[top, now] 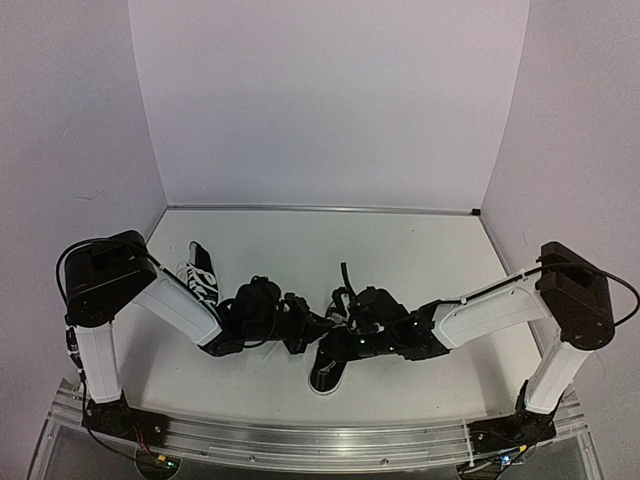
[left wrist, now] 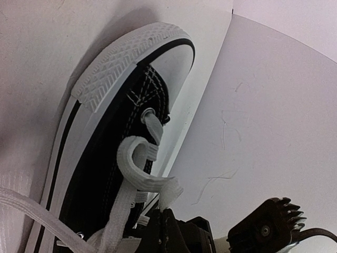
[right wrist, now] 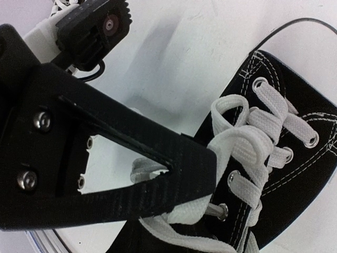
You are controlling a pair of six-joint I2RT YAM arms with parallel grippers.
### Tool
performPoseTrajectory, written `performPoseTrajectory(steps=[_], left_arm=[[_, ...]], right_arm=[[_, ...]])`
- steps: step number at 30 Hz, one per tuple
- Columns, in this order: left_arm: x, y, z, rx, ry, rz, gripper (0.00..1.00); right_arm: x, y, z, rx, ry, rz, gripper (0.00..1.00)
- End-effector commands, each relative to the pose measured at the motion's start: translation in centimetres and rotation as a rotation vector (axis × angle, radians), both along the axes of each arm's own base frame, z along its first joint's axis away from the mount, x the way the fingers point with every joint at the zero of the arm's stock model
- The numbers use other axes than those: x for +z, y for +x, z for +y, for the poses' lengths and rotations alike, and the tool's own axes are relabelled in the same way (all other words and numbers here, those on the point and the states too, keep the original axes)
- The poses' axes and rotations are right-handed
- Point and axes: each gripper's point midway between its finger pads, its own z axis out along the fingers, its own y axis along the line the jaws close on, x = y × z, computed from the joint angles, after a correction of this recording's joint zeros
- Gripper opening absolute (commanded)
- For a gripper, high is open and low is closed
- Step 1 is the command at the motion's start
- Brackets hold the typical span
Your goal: Tie the shoes
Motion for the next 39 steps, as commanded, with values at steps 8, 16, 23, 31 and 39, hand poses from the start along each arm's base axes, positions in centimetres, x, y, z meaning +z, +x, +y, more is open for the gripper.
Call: performPoseTrajectory(steps=[8, 16, 23, 31, 39], left_arm=[[0.5, -0.4, -0.3, -0.008, -0.053, 0.003, 0.00], [0.6, -0.5, -0.3, -0.010, -0.058, 0.005, 0.00], [0.4, -0.5, -0.3, -0.005, -0.052, 0.004, 0.00], [0.3, 0.4, 0.6, 0.028, 0.013, -0.061, 0.22], [1.5, 1.9, 2.9, 0.070, 0.131, -0.174, 0.50]], right_arm=[[0.8, 1.6, -0.4, -0.102, 0.039, -0.070, 0.28], [1.2, 1.9, 0.0, -0.097, 0.053, -0.087, 0.26], [1.8, 1.6, 0.2, -0.081, 0.072, -0.084, 0.00], [4.3, 0.0, -1.1, -0.052, 0.110, -0.064, 0.00], [4.5, -1.8, -1.8, 0.013, 0.106, -0.015, 0.00]])
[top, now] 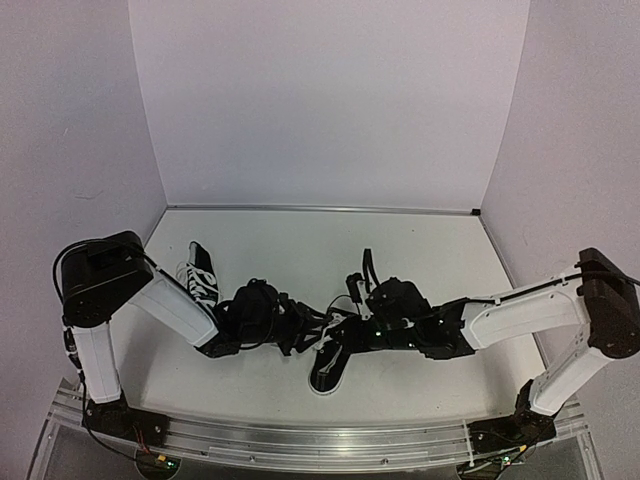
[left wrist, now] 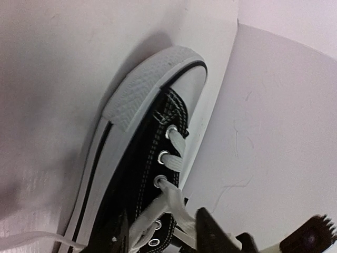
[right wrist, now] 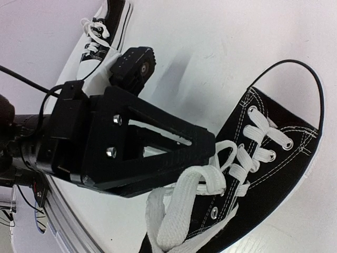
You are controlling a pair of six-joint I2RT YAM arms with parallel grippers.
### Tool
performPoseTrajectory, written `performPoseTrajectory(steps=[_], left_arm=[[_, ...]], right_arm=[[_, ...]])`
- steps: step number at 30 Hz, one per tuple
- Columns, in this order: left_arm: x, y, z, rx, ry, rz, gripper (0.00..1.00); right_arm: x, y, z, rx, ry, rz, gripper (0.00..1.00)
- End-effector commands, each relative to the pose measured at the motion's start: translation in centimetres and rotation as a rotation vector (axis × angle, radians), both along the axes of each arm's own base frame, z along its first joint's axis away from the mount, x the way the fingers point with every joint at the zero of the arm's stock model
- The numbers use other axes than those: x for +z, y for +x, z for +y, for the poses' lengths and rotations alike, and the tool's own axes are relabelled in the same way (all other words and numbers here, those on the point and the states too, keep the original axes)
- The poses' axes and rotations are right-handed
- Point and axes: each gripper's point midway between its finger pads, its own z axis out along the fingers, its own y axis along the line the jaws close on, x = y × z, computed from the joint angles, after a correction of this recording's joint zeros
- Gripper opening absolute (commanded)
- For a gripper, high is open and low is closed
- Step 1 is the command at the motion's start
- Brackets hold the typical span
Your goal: Tie the shoes
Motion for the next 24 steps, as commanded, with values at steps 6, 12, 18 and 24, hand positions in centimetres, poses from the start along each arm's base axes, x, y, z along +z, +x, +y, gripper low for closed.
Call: performPoseTrajectory(steps=[6, 12, 18, 24], left_arm=[[4.0, 2.6, 4.4, 0.042, 0.242, -0.249, 0.68], [8.1, 2.1, 5.8, -0.073, 0.339, -0.532, 0.98], [13.4, 1.6, 6.4, -0.136, 0.399, -0.640, 1.00], [18.2, 0.7, 3.6, -0.231, 0.267, -0.602, 1.00]], right_arm=[[-1.5, -2.4, -2.6, 0.037, -0.071, 0.070, 0.00], [-2.1, -3.1, -3.5, 0.038, -0.080, 0.090, 0.00], [-2.5, -3.1, -3.4, 0.041, -0.091, 0.094, 0.00], [-3.0, -3.5, -3.4, 0.044, -0.088, 0.127, 0.00]])
